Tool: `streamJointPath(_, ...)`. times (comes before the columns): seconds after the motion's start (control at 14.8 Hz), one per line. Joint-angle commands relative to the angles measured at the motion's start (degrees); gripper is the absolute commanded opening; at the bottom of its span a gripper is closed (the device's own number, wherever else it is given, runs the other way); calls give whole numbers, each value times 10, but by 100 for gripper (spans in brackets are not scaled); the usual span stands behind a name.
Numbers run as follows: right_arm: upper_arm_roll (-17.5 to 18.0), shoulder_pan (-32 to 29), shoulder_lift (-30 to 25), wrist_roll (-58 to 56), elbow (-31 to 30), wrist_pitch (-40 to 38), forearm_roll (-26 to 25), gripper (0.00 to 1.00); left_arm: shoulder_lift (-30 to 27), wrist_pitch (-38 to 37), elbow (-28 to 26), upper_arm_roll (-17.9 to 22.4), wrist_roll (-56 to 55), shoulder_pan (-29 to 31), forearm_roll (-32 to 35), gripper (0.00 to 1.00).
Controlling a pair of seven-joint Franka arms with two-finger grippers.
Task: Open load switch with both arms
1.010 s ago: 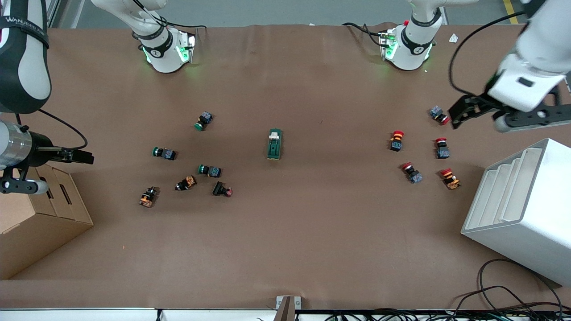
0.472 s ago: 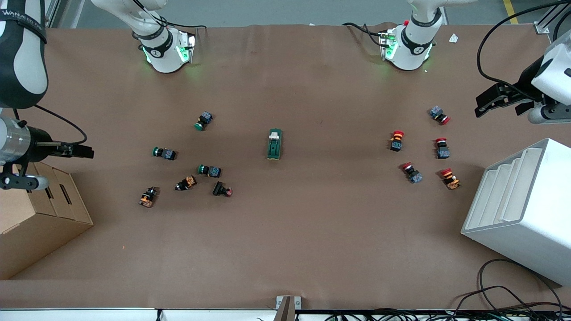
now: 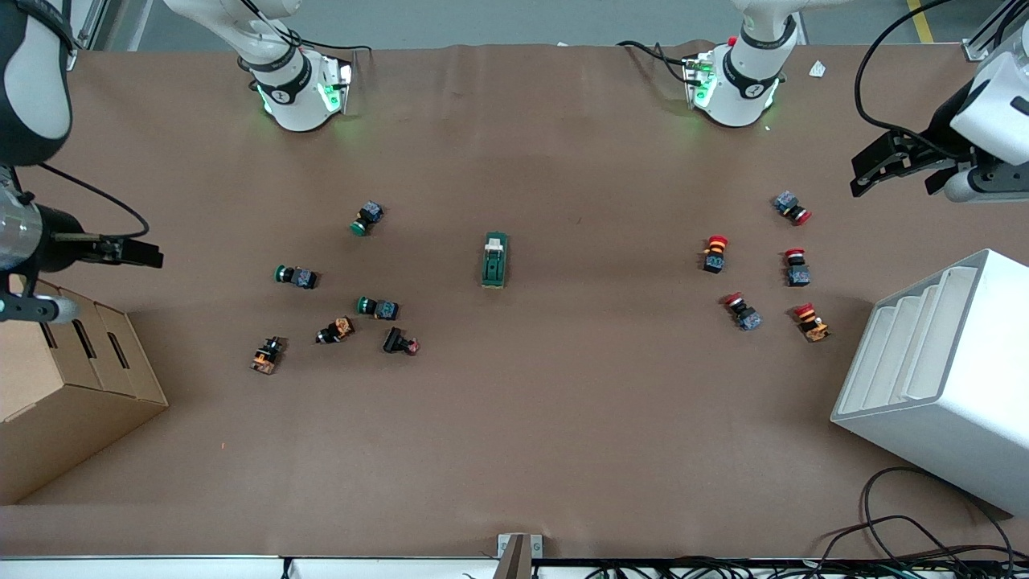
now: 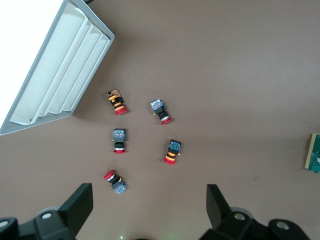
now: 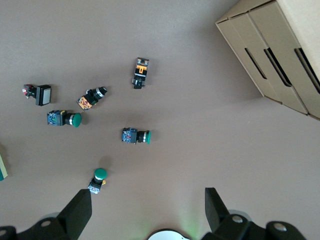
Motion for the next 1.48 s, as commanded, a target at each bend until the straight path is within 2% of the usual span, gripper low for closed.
streamJointPath(0.0, 4, -9, -63, -5, -66, 9, 2, 100, -14, -4, -10, -6, 12, 9, -1, 100)
streamJointPath(0.61, 3, -9, -205, -6, -187, 53, 3, 100, -14, -9, -13, -6, 13, 9, 10, 100)
streamJointPath(1.21, -1, -9, -226, -7, -180, 48, 19, 100, -13, -24, -5, -6, 15, 9, 10, 100)
streamJointPath(1.41, -21, -9, -226, -12, -180, 50, 48, 100, -13, -24, -1, -6, 14, 8, 10, 100)
